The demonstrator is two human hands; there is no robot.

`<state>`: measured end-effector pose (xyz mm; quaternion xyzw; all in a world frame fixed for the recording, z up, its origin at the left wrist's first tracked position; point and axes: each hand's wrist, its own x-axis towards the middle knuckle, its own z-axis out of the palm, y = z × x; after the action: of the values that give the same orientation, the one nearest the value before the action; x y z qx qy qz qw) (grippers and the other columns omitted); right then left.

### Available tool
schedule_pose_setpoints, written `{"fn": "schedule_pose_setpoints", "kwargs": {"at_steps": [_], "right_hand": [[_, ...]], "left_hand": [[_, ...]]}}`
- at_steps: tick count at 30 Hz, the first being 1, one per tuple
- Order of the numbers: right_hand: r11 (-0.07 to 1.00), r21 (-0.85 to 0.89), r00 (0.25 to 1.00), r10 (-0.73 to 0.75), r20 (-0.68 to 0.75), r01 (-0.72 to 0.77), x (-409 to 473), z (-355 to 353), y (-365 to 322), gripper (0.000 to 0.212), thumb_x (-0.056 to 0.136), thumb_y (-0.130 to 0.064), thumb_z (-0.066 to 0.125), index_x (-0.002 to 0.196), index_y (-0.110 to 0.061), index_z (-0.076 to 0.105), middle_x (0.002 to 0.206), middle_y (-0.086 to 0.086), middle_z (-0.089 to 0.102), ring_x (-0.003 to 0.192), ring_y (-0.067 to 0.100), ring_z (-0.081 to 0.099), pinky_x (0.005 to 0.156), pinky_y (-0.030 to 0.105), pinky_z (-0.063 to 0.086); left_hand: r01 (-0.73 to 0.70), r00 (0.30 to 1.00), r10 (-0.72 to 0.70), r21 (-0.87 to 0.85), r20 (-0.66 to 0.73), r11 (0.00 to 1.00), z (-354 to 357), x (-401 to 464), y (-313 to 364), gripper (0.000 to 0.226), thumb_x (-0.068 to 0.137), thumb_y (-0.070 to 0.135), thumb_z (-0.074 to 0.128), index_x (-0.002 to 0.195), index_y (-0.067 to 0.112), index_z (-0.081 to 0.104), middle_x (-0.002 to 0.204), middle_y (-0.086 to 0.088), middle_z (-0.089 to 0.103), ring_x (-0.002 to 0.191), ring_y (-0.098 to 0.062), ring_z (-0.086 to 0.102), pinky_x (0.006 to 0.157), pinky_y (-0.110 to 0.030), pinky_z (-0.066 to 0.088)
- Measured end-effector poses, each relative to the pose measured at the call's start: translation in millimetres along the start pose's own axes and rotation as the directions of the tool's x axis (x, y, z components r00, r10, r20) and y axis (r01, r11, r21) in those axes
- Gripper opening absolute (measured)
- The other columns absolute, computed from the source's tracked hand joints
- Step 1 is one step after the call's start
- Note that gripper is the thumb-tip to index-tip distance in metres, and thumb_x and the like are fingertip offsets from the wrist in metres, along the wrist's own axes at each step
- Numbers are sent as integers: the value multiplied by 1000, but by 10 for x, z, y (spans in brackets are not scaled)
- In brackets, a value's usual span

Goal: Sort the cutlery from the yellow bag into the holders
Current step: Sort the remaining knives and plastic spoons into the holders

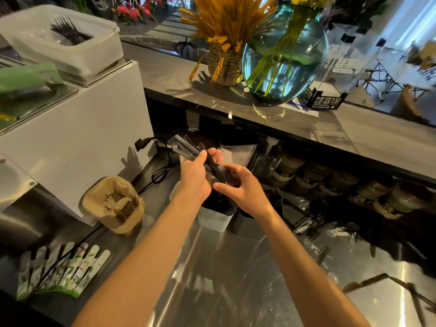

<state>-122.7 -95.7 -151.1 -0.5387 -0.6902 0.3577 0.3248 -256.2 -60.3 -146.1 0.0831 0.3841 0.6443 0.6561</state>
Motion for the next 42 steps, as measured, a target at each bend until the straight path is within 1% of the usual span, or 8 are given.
{"fn": "schedule_pose_setpoints", "kwargs": {"at_steps": [7,12,18,26,31,34,38,42], "right_hand": [[962,222,976,188,-111,-160,-208,-208,-33,19,97,-23,66,91,-7,75,63,8,68,42,10,58,41,20,44],[918,276,944,319,-87,-285,-360,-363,40,22,94,-24,69,87,-3,75,71,11,73,57,15,68,52,26,55],[911,302,917,348,-194,-282,-539,-536,205,27,98,-30,64,84,-8,74,67,4,68,58,11,65,52,28,52],[949,147,907,311,-283,-279,-758,-855,308,39,98,-40,60,78,-9,72,51,-4,54,38,2,45,40,16,30],[941,124,925,335,-182,-316,-925,-1024,404,49,95,-53,59,75,-10,71,50,-4,53,44,5,44,45,21,33],[922,215,935,346,-83,-322,-1046,-1136,443,36,89,-45,72,80,-10,73,62,3,68,56,10,61,55,24,47],[883,327,916,388,-100,-338,-1172,-1303,554,21,91,-26,73,77,-10,75,70,11,72,63,20,67,61,34,56],[821,442,875,462,-143,-361,-1257,-1471,619,27,95,-24,66,79,-3,72,72,13,70,64,20,64,61,33,54]], "left_hand": [[97,993,-105,135,53,986,64,-220,-134,33,105,25,49,108,-4,64,95,-19,72,80,-23,75,63,-33,60],[104,994,-112,303,8,947,156,-386,-347,34,103,27,53,105,-5,66,89,-18,75,76,-24,74,64,-36,60],[248,965,-258,154,46,956,344,-599,-551,45,105,37,45,118,-2,62,110,-20,73,101,-30,72,75,-39,59],[185,971,-206,166,118,969,532,-775,-835,32,105,6,36,121,-3,61,118,-20,70,102,-24,72,70,-34,60],[192,972,-209,144,109,971,667,-899,-1045,30,105,5,35,110,2,65,112,-18,71,99,-25,69,82,-37,54],[164,982,-167,41,88,986,763,-958,-1163,29,104,-2,33,108,-3,62,108,-21,68,97,-26,68,91,-36,52],[145,988,-145,5,58,989,842,-1021,-1312,29,103,-2,40,129,-6,52,114,-23,68,92,-29,73,72,-37,60],[163,985,-162,-21,56,986,906,-1119,-1395,21,104,-1,38,121,2,50,100,-20,69,85,-31,72,70,-42,57]]}}
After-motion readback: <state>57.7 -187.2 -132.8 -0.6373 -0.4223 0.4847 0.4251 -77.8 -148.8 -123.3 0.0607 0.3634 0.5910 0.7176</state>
